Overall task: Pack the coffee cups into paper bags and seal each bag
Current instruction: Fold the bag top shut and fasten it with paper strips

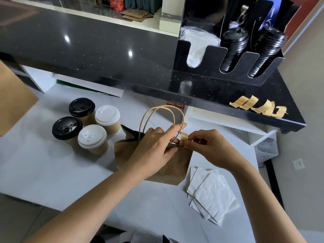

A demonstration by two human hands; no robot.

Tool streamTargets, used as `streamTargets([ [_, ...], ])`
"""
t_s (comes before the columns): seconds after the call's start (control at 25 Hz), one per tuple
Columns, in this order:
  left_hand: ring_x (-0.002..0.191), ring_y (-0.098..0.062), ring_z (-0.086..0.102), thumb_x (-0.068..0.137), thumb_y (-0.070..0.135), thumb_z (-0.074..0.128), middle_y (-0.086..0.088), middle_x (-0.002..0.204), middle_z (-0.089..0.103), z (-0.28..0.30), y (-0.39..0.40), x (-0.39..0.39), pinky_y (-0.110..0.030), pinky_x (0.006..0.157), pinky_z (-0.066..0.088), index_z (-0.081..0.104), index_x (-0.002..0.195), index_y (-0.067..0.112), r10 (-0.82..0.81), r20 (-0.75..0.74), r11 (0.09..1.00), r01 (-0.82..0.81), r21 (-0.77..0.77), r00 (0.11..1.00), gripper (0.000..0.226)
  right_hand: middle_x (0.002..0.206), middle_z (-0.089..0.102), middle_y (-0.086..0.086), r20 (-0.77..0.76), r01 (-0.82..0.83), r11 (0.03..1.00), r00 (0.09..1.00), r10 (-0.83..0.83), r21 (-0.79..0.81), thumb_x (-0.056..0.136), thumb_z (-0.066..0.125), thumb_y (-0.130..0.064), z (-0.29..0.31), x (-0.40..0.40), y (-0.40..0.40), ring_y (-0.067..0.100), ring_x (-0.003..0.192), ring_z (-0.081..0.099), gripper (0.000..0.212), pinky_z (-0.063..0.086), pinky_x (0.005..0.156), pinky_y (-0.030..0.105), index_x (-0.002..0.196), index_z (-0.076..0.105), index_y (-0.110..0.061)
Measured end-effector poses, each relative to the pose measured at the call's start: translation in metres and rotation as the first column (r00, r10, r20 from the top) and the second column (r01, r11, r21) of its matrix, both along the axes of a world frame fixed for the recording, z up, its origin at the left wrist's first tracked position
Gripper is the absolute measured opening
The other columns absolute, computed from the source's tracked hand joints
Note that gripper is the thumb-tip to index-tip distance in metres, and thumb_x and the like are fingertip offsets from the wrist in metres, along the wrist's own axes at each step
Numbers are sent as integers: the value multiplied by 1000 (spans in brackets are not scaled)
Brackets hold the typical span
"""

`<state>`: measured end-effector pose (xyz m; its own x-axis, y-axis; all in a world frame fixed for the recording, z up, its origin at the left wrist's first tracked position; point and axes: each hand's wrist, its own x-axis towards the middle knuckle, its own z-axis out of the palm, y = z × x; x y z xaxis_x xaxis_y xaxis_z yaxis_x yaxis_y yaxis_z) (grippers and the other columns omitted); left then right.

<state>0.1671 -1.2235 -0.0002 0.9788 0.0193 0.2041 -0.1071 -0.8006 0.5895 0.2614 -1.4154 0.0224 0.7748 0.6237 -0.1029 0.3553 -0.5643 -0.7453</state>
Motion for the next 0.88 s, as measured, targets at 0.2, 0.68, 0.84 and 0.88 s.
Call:
streamTargets([
  [0.2, 94, -20, 48, 97, 29, 66, 0, 91, 57, 1, -1, 0, -34, 84, 45, 22, 155, 48, 4, -13, 999, -3, 37, 1000, 75, 71, 61, 3, 25, 15, 997, 1000, -17, 69, 91, 72, -41, -2, -4, -2, 16, 60, 46, 8, 39, 57, 32, 88, 77, -36],
  [0.68, 91, -21, 50, 95, 26, 69, 2, 87, 54, 0, -2, 2, -33, 79, 47, 26, 155, 43, 3, 7, 999, -3, 43, 1000, 75, 91, 65, -15, 179, -28, 992, 984, 5, 124, 87, 77, -26, -4, -21, -18, 15, 81, 59, 21, 43, 64, 15, 99, 75, -44],
  [0.84, 91, -22, 50, 96, 28, 67, 0, 88, 54, -1, -2, 1, -33, 79, 46, 25, 155, 44, 5, 21, 998, -6, 64, 1000, 74, 86, 74, -18, 71, 134, 969, 986, -151, 207, 95, 71, -24, -6, -8, -10, 8, 76, 66, 15, 50, 64, 17, 92, 77, -37],
  [0.88, 91, -21, 50, 96, 29, 67, 0, 88, 54, -1, -2, 1, -32, 79, 46, 25, 155, 45, 5, 21, 998, -7, 65, 1000, 74, 80, 74, -20, 21, 172, 966, 984, -179, 194, 95, 71, -25, -8, -5, -4, 1, 72, 66, 12, 49, 62, 13, 90, 77, -34],
])
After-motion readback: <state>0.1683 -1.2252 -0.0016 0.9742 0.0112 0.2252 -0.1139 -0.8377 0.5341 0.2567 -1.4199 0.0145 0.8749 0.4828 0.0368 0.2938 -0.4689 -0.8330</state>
